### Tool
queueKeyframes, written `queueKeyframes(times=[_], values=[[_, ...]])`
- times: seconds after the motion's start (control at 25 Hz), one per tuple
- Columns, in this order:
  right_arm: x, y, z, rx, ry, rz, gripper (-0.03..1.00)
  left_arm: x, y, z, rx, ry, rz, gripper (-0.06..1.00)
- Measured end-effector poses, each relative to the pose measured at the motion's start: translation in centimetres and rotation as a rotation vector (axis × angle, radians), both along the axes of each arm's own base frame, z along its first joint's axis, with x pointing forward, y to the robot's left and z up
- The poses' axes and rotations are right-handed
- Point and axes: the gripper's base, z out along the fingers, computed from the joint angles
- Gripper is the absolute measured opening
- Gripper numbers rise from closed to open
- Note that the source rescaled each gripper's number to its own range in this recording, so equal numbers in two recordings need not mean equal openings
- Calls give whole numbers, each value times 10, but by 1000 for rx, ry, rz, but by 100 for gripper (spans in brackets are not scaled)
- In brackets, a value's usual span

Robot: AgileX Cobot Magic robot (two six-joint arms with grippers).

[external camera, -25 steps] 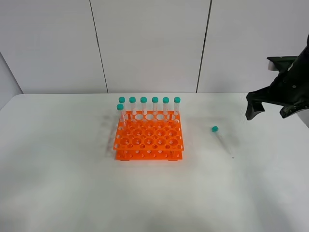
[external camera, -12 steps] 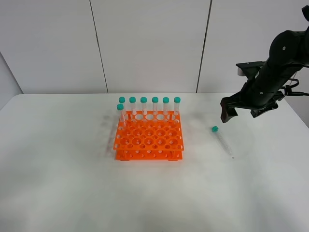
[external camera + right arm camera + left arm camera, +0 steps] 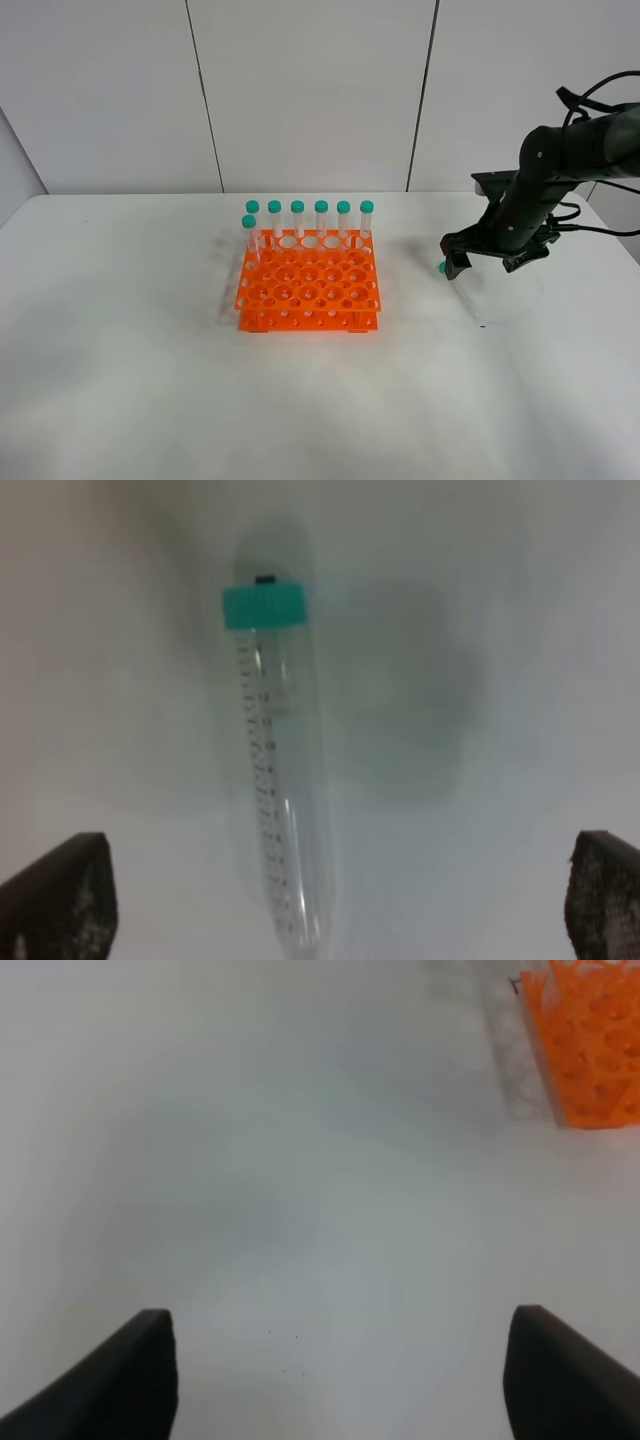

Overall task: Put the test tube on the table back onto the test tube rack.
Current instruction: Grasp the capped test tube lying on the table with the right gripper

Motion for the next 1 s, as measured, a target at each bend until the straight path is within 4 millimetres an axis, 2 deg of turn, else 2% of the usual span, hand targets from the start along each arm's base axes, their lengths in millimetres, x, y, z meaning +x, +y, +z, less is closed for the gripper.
queueKeyframes(times=[0.16, 0.28, 0.6, 1.0], values=[[2, 0, -24, -6, 48, 3, 100, 0, 0, 0, 0, 0, 0, 100], [2, 0, -32, -8, 59, 4, 100, 0, 0, 0, 0, 0, 0, 100], [3, 1, -39, -6, 66, 2, 100, 0, 0, 0, 0, 0, 0, 100], [1, 2, -39, 2, 89, 26, 100, 0, 0, 0, 0, 0, 0, 100]])
